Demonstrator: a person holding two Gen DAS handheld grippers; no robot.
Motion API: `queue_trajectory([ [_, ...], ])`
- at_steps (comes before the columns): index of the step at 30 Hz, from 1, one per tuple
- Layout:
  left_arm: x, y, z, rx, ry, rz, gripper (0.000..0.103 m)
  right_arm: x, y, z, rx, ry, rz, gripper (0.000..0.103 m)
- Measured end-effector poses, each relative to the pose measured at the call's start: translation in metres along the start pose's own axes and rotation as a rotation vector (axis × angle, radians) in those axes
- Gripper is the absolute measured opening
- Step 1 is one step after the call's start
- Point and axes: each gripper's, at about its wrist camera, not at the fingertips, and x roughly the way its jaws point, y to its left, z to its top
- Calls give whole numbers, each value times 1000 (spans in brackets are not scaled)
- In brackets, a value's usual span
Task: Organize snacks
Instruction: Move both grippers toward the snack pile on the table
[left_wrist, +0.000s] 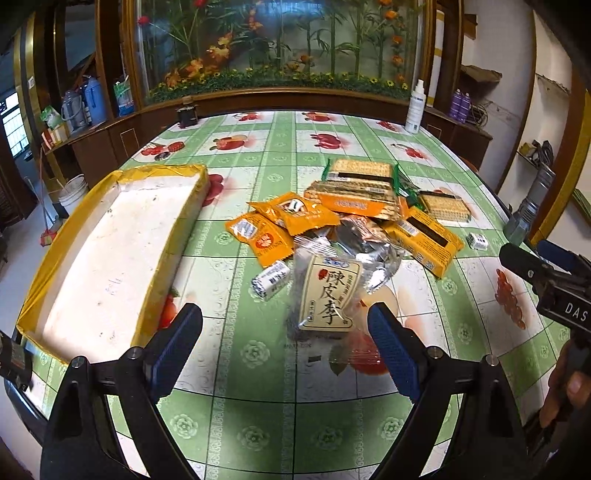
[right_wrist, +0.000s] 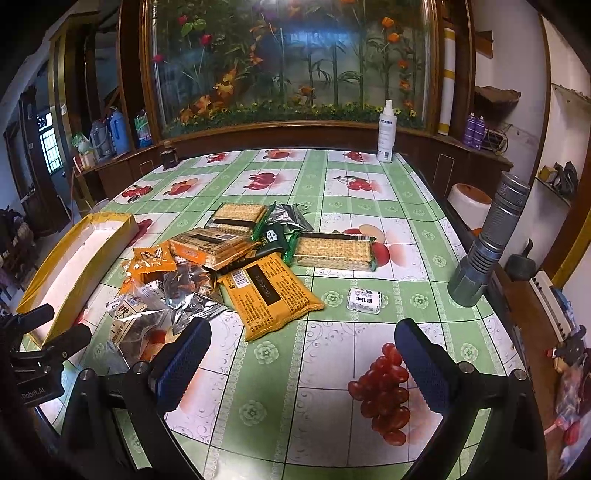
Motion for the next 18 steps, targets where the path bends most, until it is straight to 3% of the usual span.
queue_trajectory([
  [8,3,-4,-2,11,13,-70,92,1,0,6,12,-2,19,101],
  [18,5,-4,-3,-9,16,-91,92,-2,27,15,-96,-38,-4,101],
])
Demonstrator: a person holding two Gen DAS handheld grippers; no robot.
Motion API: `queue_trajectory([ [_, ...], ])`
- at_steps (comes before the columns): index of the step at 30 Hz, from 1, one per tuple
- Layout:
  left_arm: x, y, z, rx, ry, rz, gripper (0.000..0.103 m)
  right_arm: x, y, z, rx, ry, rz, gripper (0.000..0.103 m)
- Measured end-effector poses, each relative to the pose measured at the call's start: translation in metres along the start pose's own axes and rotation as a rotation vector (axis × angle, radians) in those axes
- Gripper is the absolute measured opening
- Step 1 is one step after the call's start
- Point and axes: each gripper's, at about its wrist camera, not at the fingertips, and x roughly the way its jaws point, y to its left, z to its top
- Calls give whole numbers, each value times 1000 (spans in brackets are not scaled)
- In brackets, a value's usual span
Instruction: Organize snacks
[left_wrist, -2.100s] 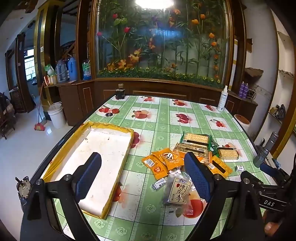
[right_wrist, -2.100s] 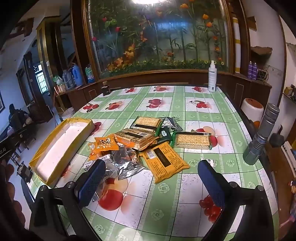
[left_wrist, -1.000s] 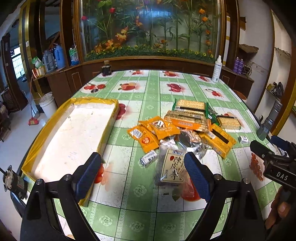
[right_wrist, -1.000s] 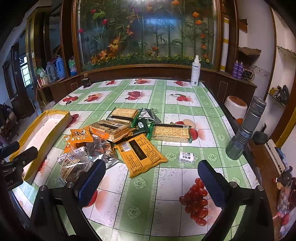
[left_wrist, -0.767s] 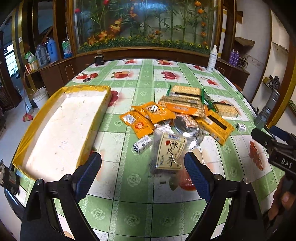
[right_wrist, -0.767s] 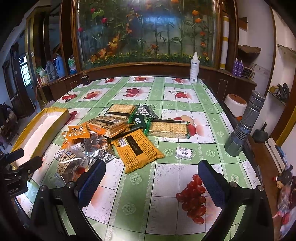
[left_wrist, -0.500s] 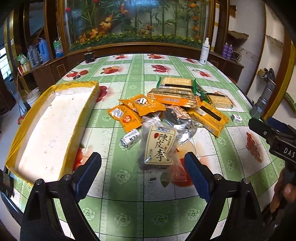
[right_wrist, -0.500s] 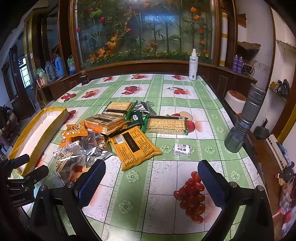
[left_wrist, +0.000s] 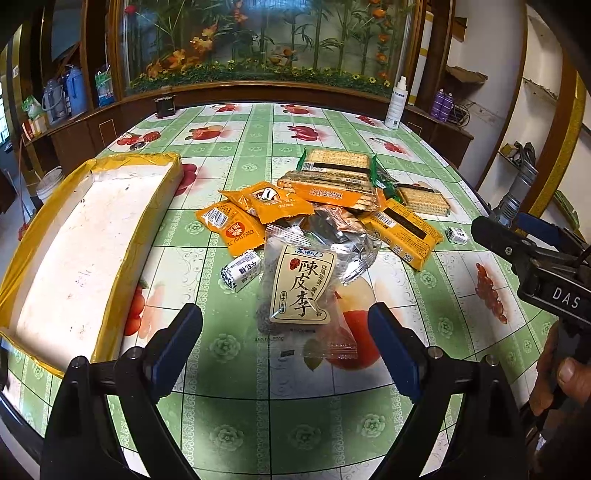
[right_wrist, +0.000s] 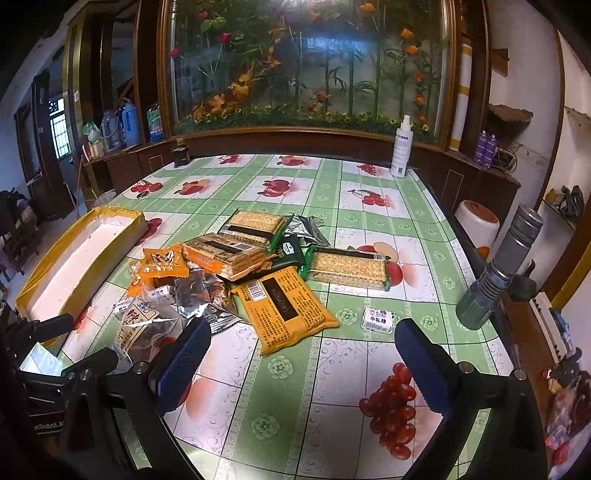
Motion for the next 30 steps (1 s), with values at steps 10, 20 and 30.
queue_trajectory([
  [10,4,3,0,-15,24,27,92,-1,0,4,-11,-13,2,101],
  [20,16,-10,3,27,56,43,92,10,-21,-11,39,36,64,101],
  [30,22,-12,12,11,50,43,92,20,-25,-15,52,69,101,101],
])
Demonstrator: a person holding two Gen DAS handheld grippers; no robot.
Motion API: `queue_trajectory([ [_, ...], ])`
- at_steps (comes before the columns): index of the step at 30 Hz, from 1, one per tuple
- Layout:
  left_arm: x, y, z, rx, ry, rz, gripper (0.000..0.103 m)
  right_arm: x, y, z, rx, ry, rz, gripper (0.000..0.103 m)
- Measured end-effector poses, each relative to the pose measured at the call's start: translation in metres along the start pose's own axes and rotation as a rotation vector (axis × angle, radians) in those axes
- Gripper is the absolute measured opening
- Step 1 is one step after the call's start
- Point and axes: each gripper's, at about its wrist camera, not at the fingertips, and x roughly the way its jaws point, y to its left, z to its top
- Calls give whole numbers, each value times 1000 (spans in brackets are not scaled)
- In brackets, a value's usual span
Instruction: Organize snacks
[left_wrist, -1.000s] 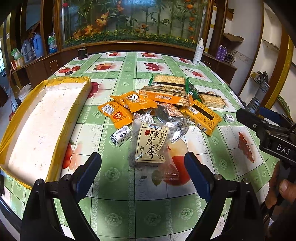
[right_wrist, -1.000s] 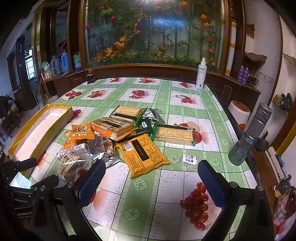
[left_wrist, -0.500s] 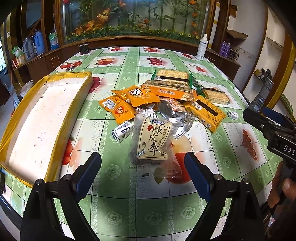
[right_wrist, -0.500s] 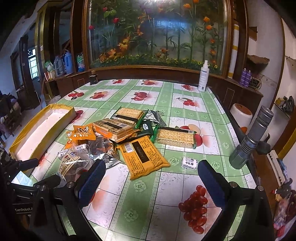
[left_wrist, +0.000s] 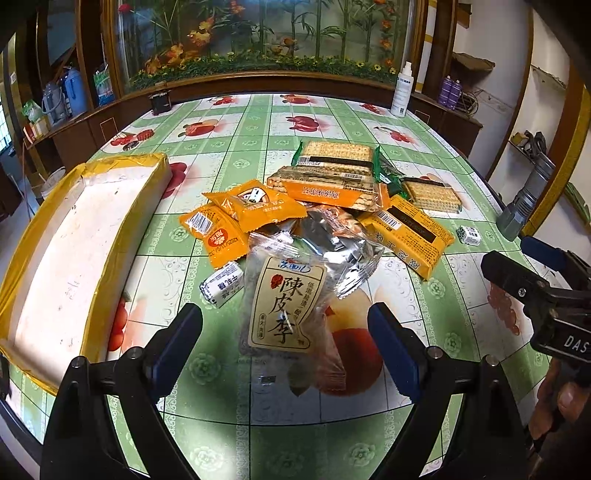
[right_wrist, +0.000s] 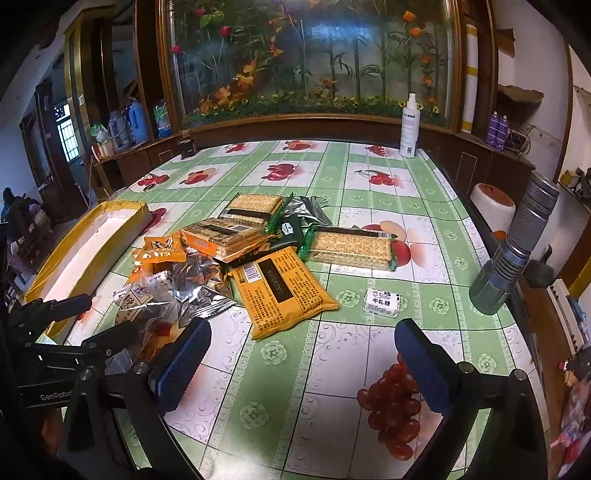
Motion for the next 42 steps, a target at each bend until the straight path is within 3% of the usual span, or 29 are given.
queue_trajectory([
  [7,8,10,-3,-29,33,-46,92,23,1,3,-4,46,51,101],
  [18,29,12,4,-43,86,-57,92,75,-2,25,-63,136,120,98],
  [26,49,10,10,-55,129,-32,92,104,-8,29,-56,205,153,90],
  [31,53,4,12,-19,133,-12,91,114,4,31,-113,217,128,90],
  [33,53,3,12,-4,126,5,84,117,12,30,-155,223,95,91],
  [34,52,1,11,13,118,20,73,118,15,29,-178,223,75,90],
  [37,49,-1,11,37,102,34,55,115,19,26,-193,209,68,80],
  [38,48,-1,11,38,99,30,52,113,20,25,-193,208,63,75],
  [42,40,4,9,19,90,-10,47,105,20,21,-178,219,48,72],
])
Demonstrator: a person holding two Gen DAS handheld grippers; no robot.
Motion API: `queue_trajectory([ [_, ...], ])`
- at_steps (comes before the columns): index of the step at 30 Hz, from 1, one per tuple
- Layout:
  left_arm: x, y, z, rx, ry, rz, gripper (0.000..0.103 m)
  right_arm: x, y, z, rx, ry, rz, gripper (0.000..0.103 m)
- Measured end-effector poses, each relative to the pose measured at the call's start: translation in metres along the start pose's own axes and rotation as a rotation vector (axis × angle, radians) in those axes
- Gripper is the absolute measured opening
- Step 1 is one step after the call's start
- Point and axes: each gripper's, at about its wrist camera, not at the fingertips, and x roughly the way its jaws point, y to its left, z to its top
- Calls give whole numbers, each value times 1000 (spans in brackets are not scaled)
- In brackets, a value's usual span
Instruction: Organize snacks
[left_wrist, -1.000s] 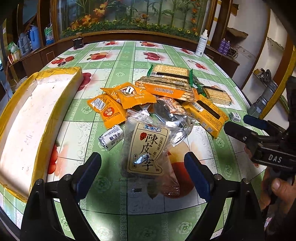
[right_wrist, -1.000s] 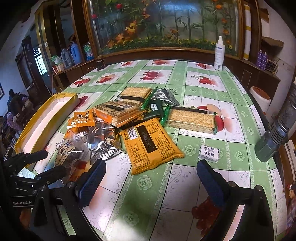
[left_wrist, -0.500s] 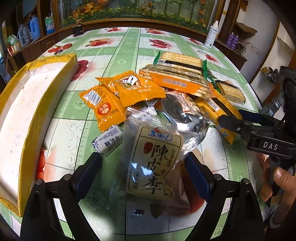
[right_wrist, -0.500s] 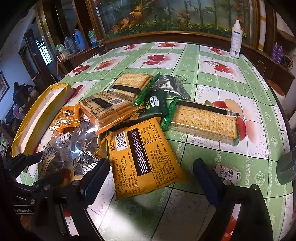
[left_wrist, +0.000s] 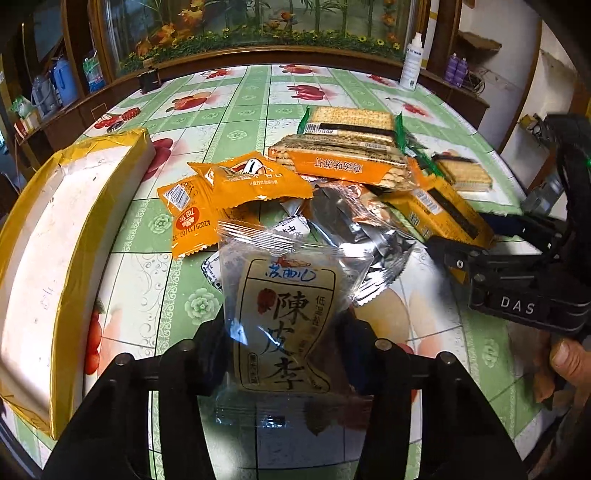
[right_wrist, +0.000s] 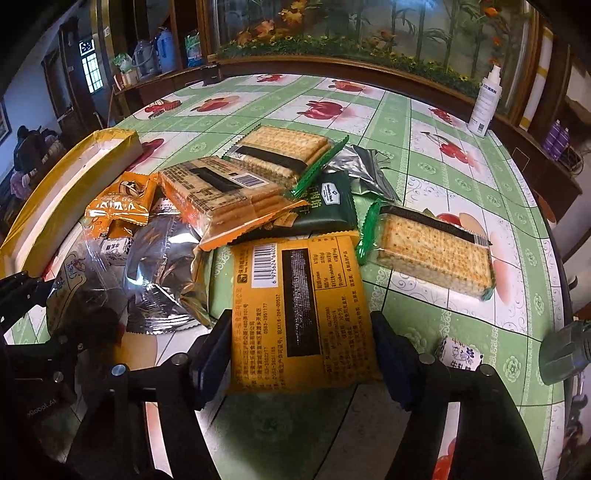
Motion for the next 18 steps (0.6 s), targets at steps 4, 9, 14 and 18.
queue_trajectory([
  [4,-18,6,-6,-7,-31,-66,47,-17,-5,-14,60,-20,34,72],
  [9,-46,14,-14,-21,-82,-128,47,-49,-17,-31,164,-76,110,72],
  [14,-75,24,-14,-41,-149,-112,47,-75,-20,-36,222,-131,165,72],
  [18,-95,39,-12,-76,-198,-129,47,-91,-9,-30,221,-171,197,72],
])
